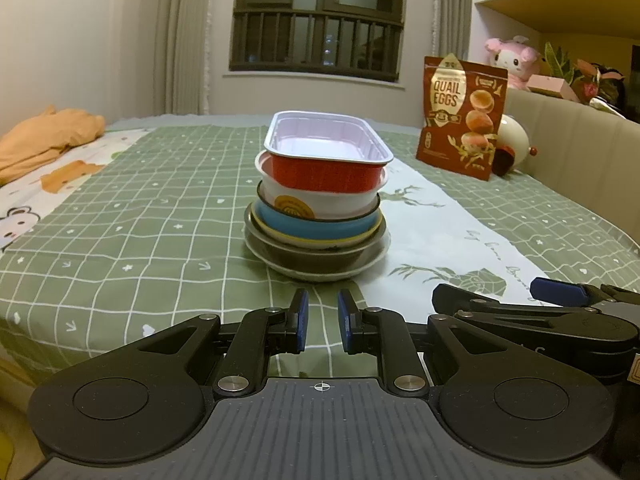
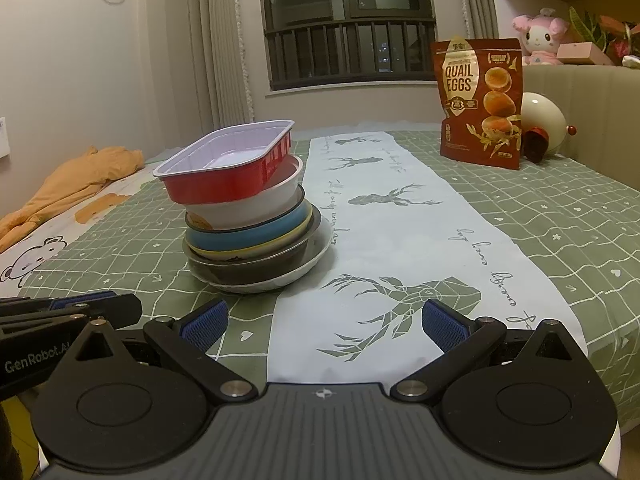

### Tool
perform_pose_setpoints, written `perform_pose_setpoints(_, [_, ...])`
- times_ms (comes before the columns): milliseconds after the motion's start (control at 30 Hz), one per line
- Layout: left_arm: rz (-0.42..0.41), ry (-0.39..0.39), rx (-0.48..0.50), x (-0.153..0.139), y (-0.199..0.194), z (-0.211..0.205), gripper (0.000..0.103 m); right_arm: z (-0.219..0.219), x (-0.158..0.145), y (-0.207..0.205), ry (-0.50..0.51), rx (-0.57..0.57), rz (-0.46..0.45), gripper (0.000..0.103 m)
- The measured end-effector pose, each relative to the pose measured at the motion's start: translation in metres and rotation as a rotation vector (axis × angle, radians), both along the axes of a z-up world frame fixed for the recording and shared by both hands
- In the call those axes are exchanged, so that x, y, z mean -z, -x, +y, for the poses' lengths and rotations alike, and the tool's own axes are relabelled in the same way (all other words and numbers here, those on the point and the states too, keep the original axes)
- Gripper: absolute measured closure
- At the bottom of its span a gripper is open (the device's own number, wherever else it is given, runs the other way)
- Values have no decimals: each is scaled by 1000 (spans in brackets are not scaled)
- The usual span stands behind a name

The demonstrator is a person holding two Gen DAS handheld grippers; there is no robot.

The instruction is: Organize plates and bowls

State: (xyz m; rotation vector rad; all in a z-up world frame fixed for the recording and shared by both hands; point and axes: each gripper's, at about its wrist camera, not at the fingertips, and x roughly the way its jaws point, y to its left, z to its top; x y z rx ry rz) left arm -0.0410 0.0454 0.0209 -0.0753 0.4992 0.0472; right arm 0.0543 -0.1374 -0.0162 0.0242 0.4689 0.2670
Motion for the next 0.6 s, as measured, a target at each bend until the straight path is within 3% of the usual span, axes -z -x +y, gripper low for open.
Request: perform_pose_setpoints(600, [0, -4, 8, 1, 0, 1, 84, 0, 0, 1, -1, -4, -2, 0])
